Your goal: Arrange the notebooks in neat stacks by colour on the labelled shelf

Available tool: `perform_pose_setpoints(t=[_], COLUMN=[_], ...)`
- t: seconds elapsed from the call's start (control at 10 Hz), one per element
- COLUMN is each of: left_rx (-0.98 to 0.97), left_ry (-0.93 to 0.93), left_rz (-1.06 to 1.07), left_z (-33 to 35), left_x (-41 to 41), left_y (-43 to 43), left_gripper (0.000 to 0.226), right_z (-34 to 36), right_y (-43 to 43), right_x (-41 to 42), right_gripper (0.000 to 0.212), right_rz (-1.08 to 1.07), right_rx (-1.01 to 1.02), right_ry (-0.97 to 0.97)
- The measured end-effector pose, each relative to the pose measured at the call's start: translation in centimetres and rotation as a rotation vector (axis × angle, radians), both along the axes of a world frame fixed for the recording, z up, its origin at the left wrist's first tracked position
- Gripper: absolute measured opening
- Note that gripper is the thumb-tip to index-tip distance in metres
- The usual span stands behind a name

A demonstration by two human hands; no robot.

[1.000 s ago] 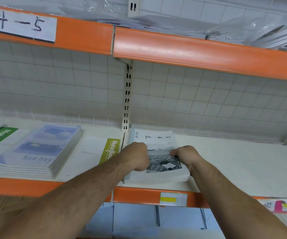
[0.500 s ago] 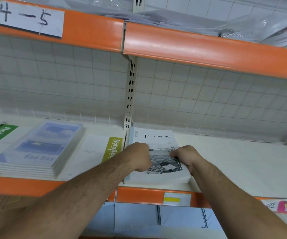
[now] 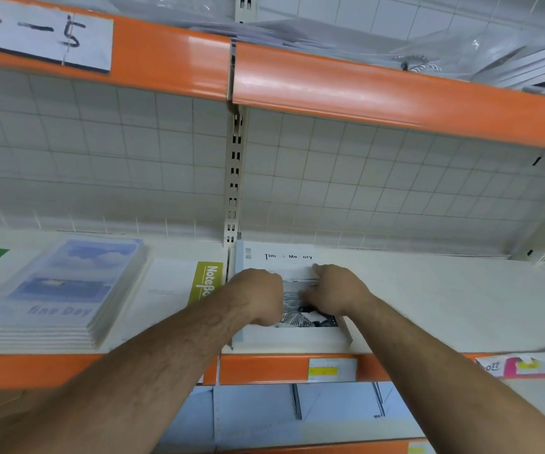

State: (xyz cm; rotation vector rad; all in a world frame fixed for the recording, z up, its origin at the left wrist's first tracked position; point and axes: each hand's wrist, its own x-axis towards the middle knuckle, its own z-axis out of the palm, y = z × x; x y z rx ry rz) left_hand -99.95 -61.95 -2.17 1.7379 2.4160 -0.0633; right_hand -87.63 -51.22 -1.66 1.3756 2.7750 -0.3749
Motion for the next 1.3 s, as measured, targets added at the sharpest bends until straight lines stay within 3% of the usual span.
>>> perform_pose_setpoints(t=[0.1, 0.2, 0.5, 1.0, 1.3], left_rx=[0.005, 0.02, 0.031, 0.03, 0.035], left_ry=[-0.025, -0.068, 0.004, -0.042, -0.031], left_rz=[-0.006, -0.007, -0.048, 0.103, 0.102], left_z=[0.1, 0.3, -0.4, 1.5, 1.3], left_x=[-0.4, -1.0, -1.7, 1.4, 1.9], left_y=[0.0, -0.1, -1.6, -8.7, -11.1], left_gripper=[0.039, 0.038, 0.059, 0.066, 0.068], right_z=[0.0, -0.5, -1.3, 0.1, 0.3], right_y=[-1.6, -2.5, -4.8, -9.4, -11.6], right_x=[0.0, 0.2, 1.8, 5.0, 7.2], right_gripper=[0.037, 0.053, 0.045, 0.054, 0.054], right_rz=[0.197, 0.236, 0.216, 0.355, 0.342], right_rx=[0.02, 0.037, 0.006, 0.042, 0.054], right_ry=[-0.076, -0.111, -0.018, 0.05, 0.192])
